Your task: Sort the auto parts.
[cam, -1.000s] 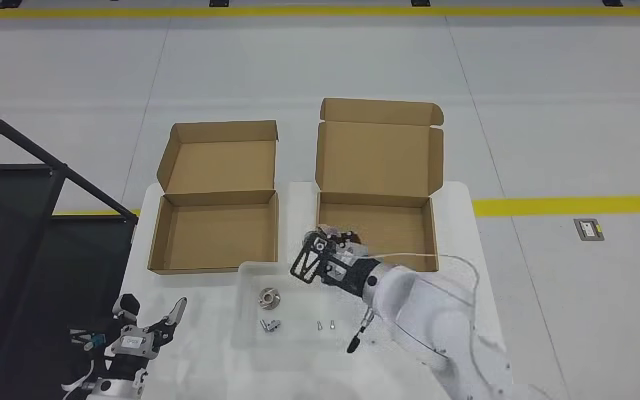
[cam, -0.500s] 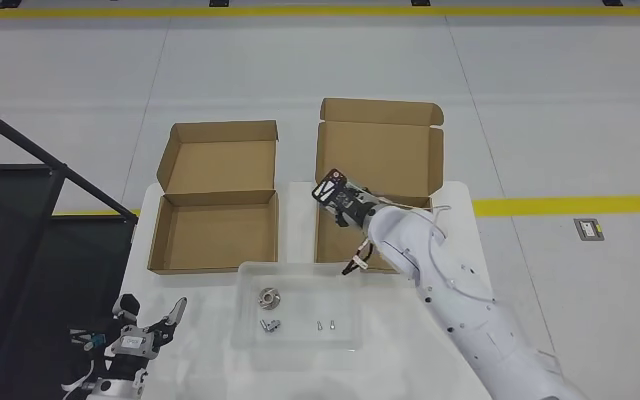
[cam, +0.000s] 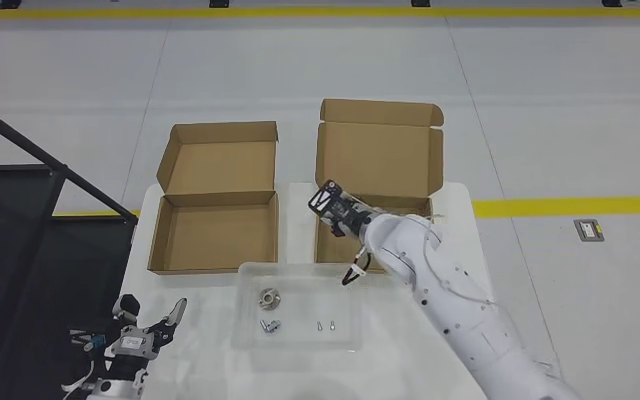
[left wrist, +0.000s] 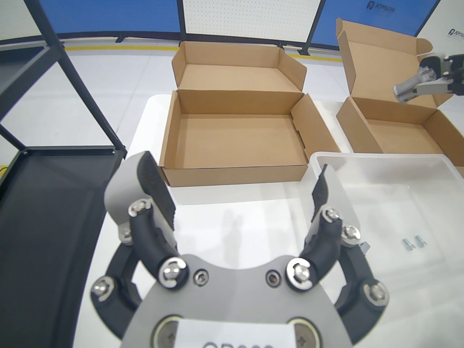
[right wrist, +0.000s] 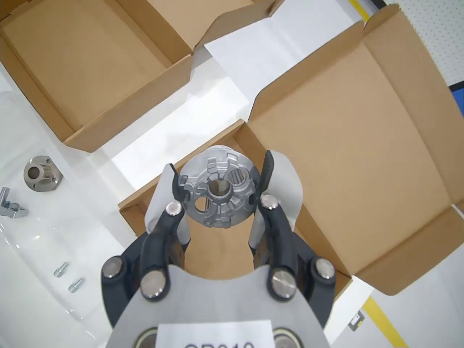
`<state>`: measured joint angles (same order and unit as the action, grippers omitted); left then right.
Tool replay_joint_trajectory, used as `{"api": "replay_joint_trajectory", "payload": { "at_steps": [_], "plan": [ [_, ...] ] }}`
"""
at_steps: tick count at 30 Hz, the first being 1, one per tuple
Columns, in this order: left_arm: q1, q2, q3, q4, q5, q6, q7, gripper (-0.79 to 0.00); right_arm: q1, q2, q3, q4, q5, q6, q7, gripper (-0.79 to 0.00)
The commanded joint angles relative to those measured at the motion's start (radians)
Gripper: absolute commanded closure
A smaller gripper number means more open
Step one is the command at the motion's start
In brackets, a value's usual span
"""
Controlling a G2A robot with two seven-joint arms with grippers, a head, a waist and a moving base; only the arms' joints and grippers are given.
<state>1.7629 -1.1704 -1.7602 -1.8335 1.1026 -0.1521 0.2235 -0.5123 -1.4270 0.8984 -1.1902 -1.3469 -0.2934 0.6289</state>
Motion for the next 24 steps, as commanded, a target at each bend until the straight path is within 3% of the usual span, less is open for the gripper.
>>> {"api": "replay_joint_trajectory", "payload": {
  "at_steps": [1, 6, 13, 24],
  "plan": [
    [0.0, 0.0, 0.0, 0.0, 0.0, 0.0, 0.0, -0.785, 0.028, -0.013, -0.017, 0.069, 0.023, 0.02, -0.004, 0.0],
    [0.0, 0.0, 0.0, 0.0, 0.0, 0.0, 0.0, -0.785, 0.12, -0.064, -0.083, 0.272, 0.063, 0.1, 0.023, 0.0],
    [0.0, 0.0, 0.0, 0.0, 0.0, 0.0, 0.0, -0.785, 0.211, -0.118, -0.12, 0.504, 0.136, 0.09, -0.026, 0.0],
    [0.0, 0.0, 0.0, 0.0, 0.0, 0.0, 0.0, -0.785, 0.291, -0.196, -0.171, 0.721, 0.168, 0.126, -0.057, 0.0]
  ]
}}
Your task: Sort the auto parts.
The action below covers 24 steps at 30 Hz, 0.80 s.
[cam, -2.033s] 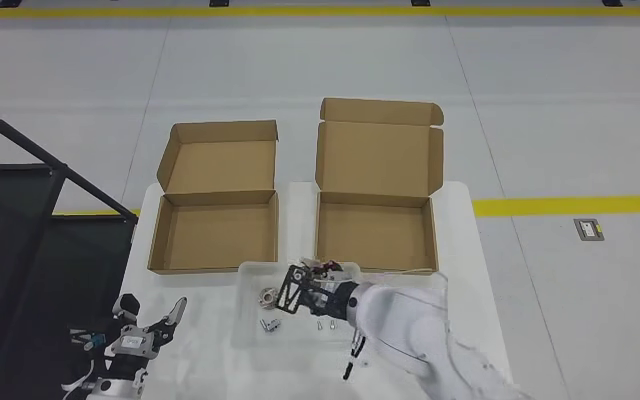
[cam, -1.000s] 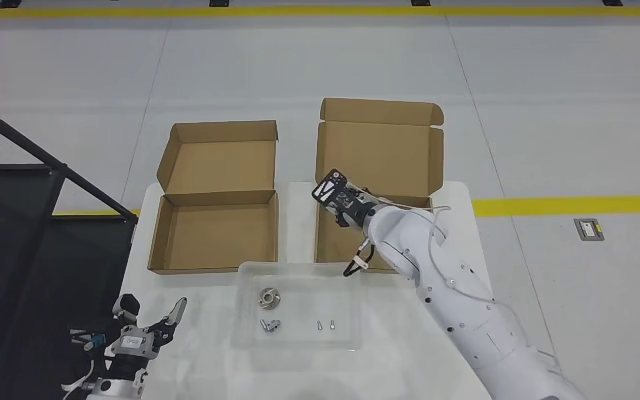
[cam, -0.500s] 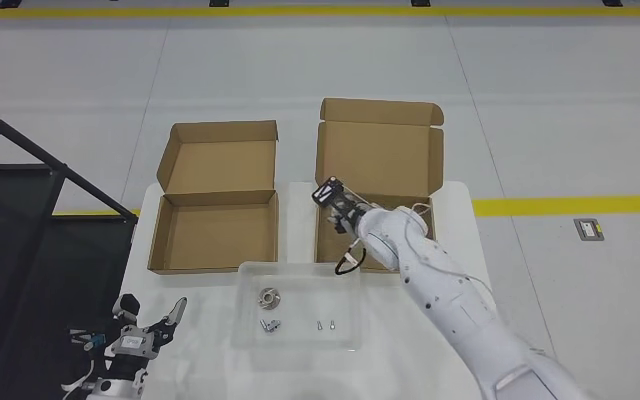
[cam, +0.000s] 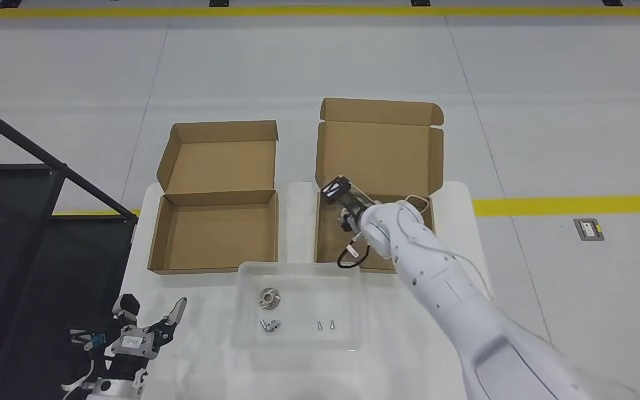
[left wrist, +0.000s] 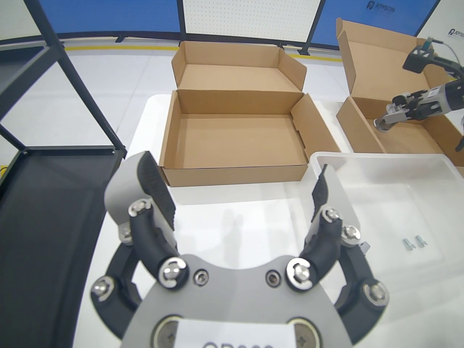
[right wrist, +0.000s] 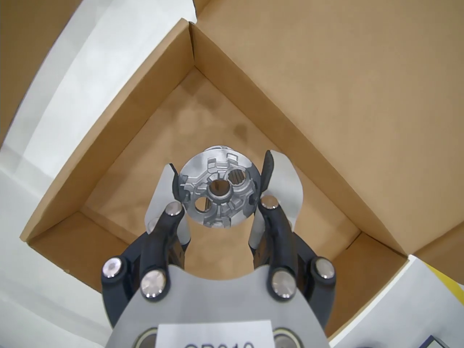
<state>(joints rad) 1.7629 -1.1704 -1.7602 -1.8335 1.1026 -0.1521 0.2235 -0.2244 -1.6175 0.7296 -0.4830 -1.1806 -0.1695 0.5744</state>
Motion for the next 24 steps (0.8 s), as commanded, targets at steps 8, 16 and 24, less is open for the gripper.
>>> {"api": "replay_joint_trajectory", "payload": {
  "at_steps": [8, 16, 24],
  "plan": [
    [0.0, 0.0, 0.0, 0.0, 0.0, 0.0, 0.0, -0.785, 0.036, -0.048, -0.021, 0.104, 0.016, -0.009, -0.023, -0.296],
    [0.0, 0.0, 0.0, 0.0, 0.0, 0.0, 0.0, -0.785, 0.053, -0.073, -0.024, 0.168, 0.024, -0.021, -0.041, -0.372],
    [0.0, 0.0, 0.0, 0.0, 0.0, 0.0, 0.0, -0.785, 0.062, -0.087, -0.017, 0.197, 0.034, -0.023, -0.059, -0.785]
  ]
}}
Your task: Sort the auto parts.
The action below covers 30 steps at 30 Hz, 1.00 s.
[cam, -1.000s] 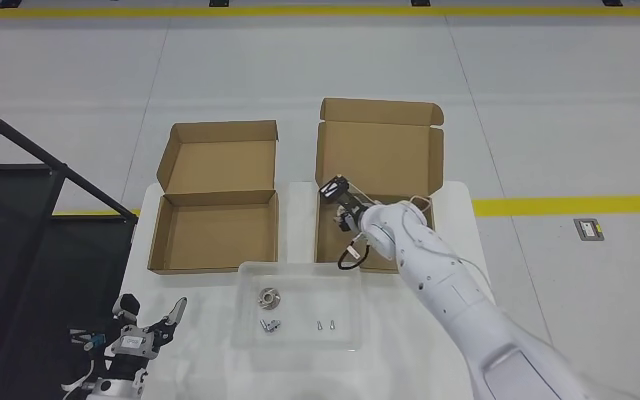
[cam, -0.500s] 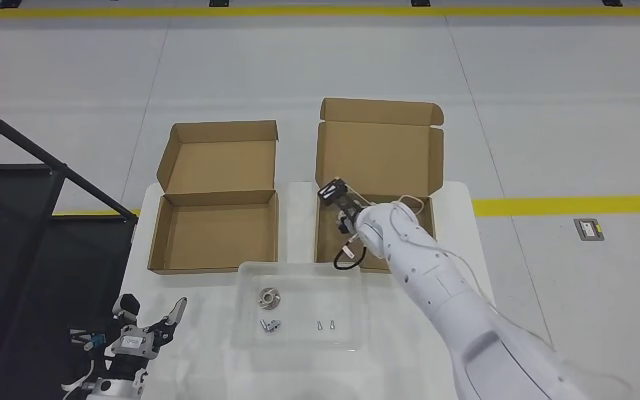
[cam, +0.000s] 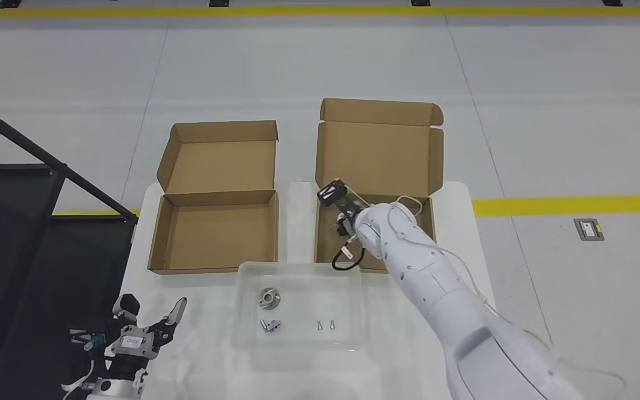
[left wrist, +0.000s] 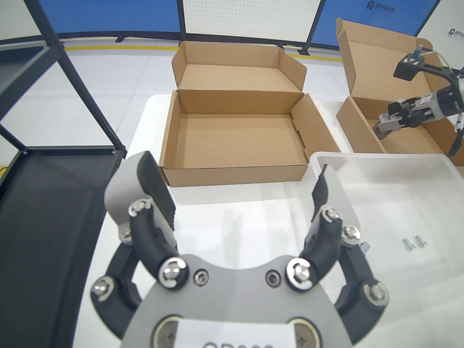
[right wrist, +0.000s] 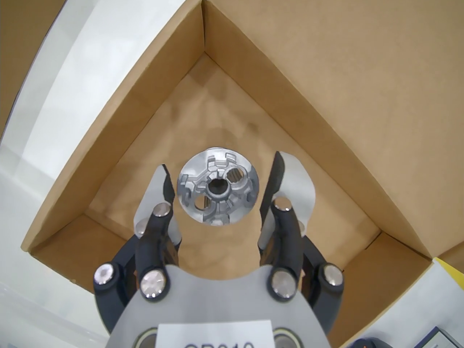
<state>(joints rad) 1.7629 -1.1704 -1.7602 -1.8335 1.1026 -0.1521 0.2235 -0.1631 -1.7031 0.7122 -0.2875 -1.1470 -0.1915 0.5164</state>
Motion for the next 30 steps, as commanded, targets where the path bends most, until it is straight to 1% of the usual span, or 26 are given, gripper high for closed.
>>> {"api": "replay_joint_trajectory", "payload": {
  "at_steps": [1, 7, 10, 17, 23, 30],
  "plan": [
    [0.0, 0.0, 0.0, 0.0, 0.0, 0.0, 0.0, -0.785, 0.001, -0.002, 0.001, 0.003, 0.0, -0.001, -0.002, -0.785],
    [0.0, 0.0, 0.0, 0.0, 0.0, 0.0, 0.0, -0.785, 0.005, -0.007, 0.005, 0.009, -0.001, -0.002, -0.019, -0.785],
    [0.0, 0.0, 0.0, 0.0, 0.0, 0.0, 0.0, -0.785, 0.009, -0.003, 0.016, 0.0, 0.009, -0.043, -0.059, -0.785],
    [0.0, 0.0, 0.0, 0.0, 0.0, 0.0, 0.0, -0.785, 0.01, 0.015, 0.029, -0.054, -0.016, -0.08, -0.136, -0.785],
    [0.0, 0.0, 0.0, 0.0, 0.0, 0.0, 0.0, -0.785, -0.015, 0.046, 0.05, -0.133, -0.045, -0.141, -0.187, -0.785],
    [0.0, 0.0, 0.0, 0.0, 0.0, 0.0, 0.0, -0.785, -0.084, 0.098, 0.09, -0.309, -0.094, -0.22, -0.189, -0.785]
  ]
}}
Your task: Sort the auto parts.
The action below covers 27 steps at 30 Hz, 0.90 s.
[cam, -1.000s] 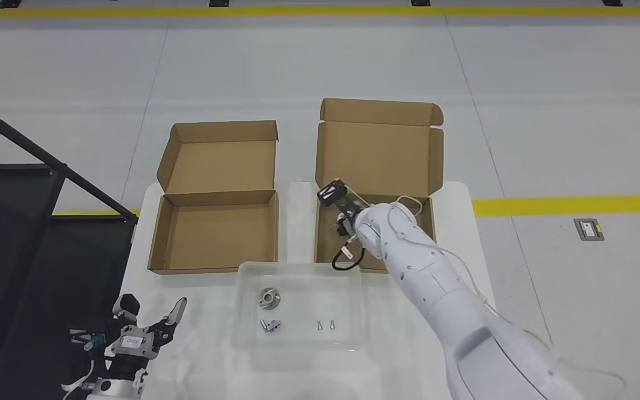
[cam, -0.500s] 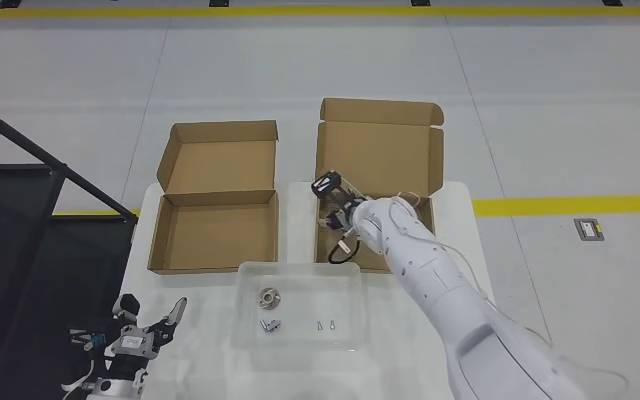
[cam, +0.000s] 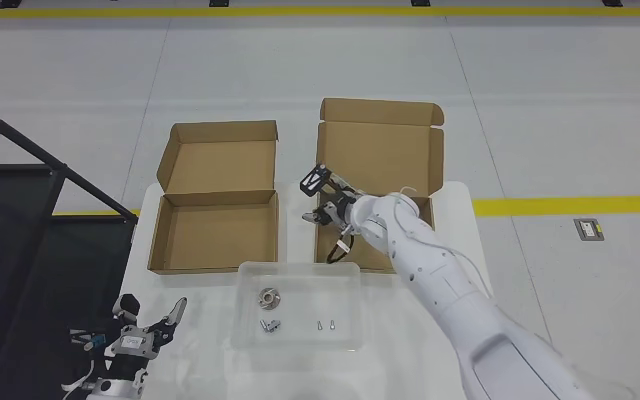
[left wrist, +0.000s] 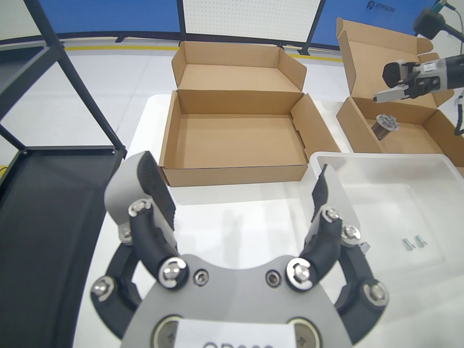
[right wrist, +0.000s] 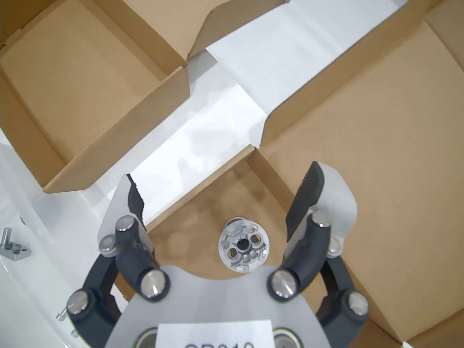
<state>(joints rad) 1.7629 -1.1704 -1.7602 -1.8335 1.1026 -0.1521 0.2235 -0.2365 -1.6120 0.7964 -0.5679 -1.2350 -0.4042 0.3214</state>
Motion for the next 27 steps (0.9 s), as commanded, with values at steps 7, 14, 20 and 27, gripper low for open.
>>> {"api": "replay_joint_trajectory", "payload": {
  "at_steps": [7, 14, 20, 27],
  "plan": [
    [0.0, 0.0, 0.0, 0.0, 0.0, 0.0, 0.0, -0.785, -0.109, 0.058, 0.038, -0.27, -0.08, -0.114, 0.158, -0.785],
    [0.0, 0.0, 0.0, 0.0, 0.0, 0.0, 0.0, -0.785, -0.119, 0.064, 0.036, -0.301, -0.097, -0.138, 0.204, -0.785],
    [0.0, 0.0, 0.0, 0.0, 0.0, 0.0, 0.0, -0.785, -0.119, 0.064, 0.036, -0.301, -0.097, -0.138, 0.204, -0.785],
    [0.0, 0.0, 0.0, 0.0, 0.0, 0.0, 0.0, -0.785, -0.154, 0.072, 0.004, -0.37, -0.188, -0.198, 0.111, -0.785]
  ]
}}
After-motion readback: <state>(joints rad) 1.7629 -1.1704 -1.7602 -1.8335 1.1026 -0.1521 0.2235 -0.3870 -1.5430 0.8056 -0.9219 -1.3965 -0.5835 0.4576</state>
